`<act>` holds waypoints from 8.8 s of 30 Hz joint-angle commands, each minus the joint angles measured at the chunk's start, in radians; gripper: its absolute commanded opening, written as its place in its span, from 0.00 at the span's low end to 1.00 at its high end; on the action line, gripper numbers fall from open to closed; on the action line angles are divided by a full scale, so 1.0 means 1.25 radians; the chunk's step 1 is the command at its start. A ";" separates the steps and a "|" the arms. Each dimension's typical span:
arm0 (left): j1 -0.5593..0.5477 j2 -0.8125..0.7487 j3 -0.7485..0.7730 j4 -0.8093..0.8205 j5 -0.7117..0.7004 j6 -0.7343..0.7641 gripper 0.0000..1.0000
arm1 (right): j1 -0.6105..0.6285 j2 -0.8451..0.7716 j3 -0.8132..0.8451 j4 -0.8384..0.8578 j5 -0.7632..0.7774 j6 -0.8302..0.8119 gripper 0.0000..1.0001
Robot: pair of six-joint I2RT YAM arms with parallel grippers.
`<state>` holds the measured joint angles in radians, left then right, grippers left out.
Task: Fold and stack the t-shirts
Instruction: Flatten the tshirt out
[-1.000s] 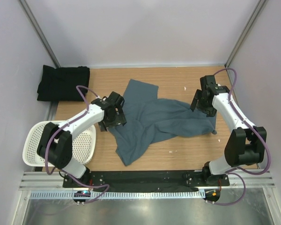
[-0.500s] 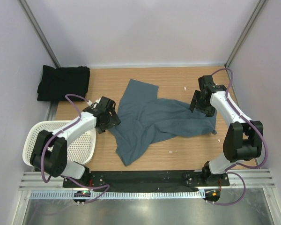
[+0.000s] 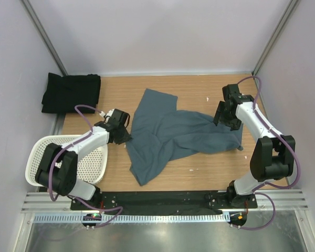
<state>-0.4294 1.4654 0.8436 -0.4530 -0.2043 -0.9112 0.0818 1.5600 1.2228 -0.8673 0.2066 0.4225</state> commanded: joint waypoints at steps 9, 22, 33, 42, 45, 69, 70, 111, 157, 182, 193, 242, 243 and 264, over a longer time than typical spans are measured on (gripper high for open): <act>-0.006 -0.220 0.063 -0.103 0.064 0.119 0.00 | -0.004 -0.017 0.040 0.018 0.041 0.060 0.73; -0.275 -0.395 0.156 -0.180 0.318 0.287 0.00 | -0.008 0.040 0.001 0.092 -0.010 0.085 0.71; -0.545 -0.166 0.220 -0.186 0.216 0.322 0.00 | 0.003 -0.059 -0.017 0.093 -0.077 0.066 0.76; -0.639 0.017 0.205 -0.162 0.092 0.210 0.21 | 0.003 -0.104 -0.071 0.100 -0.050 0.036 0.77; -0.647 0.034 0.217 -0.162 0.051 0.171 0.45 | 0.002 -0.118 -0.097 0.122 -0.058 0.034 0.77; -0.014 0.311 0.590 -0.216 -0.069 0.218 0.78 | 0.002 0.172 0.051 0.167 0.051 0.080 0.78; -0.011 0.322 0.587 -0.194 -0.067 0.224 0.78 | 0.002 0.173 0.036 0.173 0.054 0.078 0.78; 0.122 0.533 0.616 -0.169 -0.038 0.250 0.00 | -0.018 0.410 0.245 0.349 -0.074 -0.074 0.56; -0.098 0.322 0.444 -0.109 0.253 0.277 0.59 | 0.008 0.016 -0.033 0.142 0.042 -0.029 0.18; -0.233 0.371 0.442 -0.060 0.335 0.367 0.38 | 0.018 0.029 0.104 0.030 -0.047 0.007 0.48; -0.243 0.304 0.398 -0.060 0.381 0.377 0.00 | 0.020 0.167 0.128 0.149 -0.073 0.045 0.49; -0.571 0.090 0.147 -0.035 0.287 0.286 0.01 | 0.191 0.180 -0.022 0.254 0.013 0.146 0.51; -0.571 0.086 0.141 -0.033 0.278 0.286 0.01 | 0.192 0.188 -0.022 0.250 0.016 0.147 0.49; -0.570 0.033 0.169 -0.117 0.263 0.351 0.02 | 0.196 -0.310 -0.227 -0.325 0.090 0.392 0.01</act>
<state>-1.1378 1.5467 1.0336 -0.5812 0.1223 -0.5056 0.3244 1.2312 1.0111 -1.0775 0.3576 0.7979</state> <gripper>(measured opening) 0.018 0.028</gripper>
